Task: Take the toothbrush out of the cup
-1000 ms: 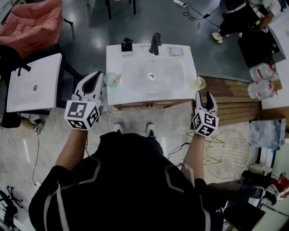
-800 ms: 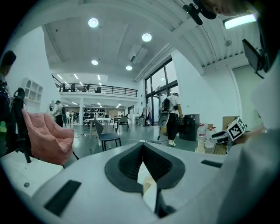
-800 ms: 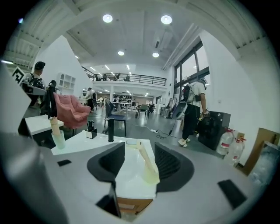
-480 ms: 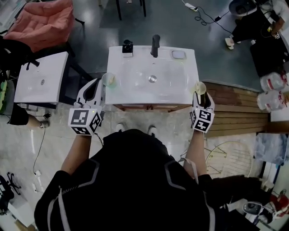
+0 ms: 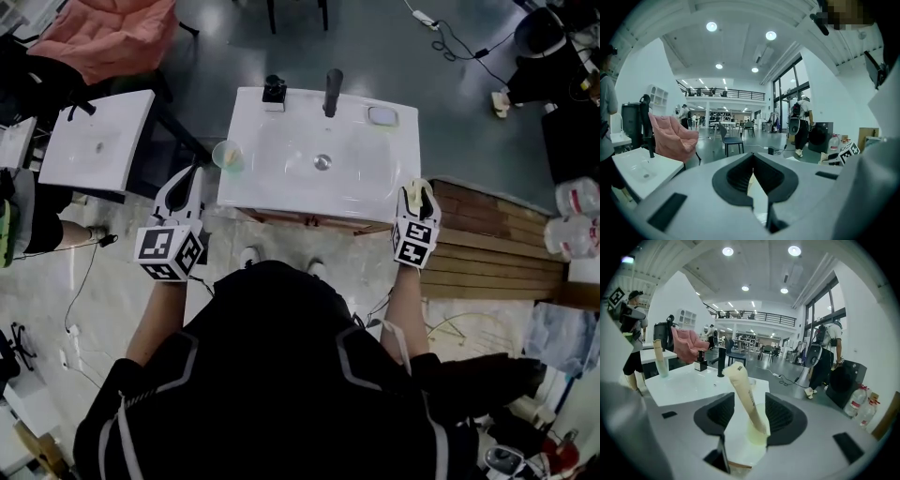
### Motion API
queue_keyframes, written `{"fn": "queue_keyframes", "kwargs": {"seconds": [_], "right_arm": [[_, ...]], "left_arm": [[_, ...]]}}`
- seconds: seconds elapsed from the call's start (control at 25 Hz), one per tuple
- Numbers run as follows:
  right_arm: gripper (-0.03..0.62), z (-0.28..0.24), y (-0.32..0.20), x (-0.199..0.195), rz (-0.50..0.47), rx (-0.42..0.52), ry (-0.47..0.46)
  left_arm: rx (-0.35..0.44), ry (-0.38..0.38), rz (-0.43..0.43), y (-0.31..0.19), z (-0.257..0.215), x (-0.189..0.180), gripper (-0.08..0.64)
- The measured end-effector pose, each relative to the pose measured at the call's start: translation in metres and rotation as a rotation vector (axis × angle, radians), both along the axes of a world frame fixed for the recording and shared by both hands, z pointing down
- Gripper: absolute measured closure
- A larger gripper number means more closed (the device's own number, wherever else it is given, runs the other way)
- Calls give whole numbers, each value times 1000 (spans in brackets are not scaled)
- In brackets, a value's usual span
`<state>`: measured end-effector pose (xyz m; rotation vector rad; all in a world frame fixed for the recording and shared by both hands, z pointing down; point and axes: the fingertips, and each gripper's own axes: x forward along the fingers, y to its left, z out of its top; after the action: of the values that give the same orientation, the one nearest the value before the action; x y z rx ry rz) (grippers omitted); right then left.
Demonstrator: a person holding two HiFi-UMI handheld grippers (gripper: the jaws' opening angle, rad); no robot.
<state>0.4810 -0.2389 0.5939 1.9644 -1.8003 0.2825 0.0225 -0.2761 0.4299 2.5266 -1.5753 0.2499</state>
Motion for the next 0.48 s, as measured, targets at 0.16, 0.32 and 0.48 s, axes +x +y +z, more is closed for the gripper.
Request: {"fn": "queue_keyframes", "kwargs": {"seconds": [0.16,0.32,0.48], "right_arm": [[399,9,-8,3,-27,-13,4],[416,14,-15,5,-52,-13,2],[477,13,-19,2,-72,-8,-7]], "left_arm": [[1,-8,-30,7,0,2,555],[-4,-13,-47,11,1,6,555],[-8,-20,-53,17,1,8,555]]}}
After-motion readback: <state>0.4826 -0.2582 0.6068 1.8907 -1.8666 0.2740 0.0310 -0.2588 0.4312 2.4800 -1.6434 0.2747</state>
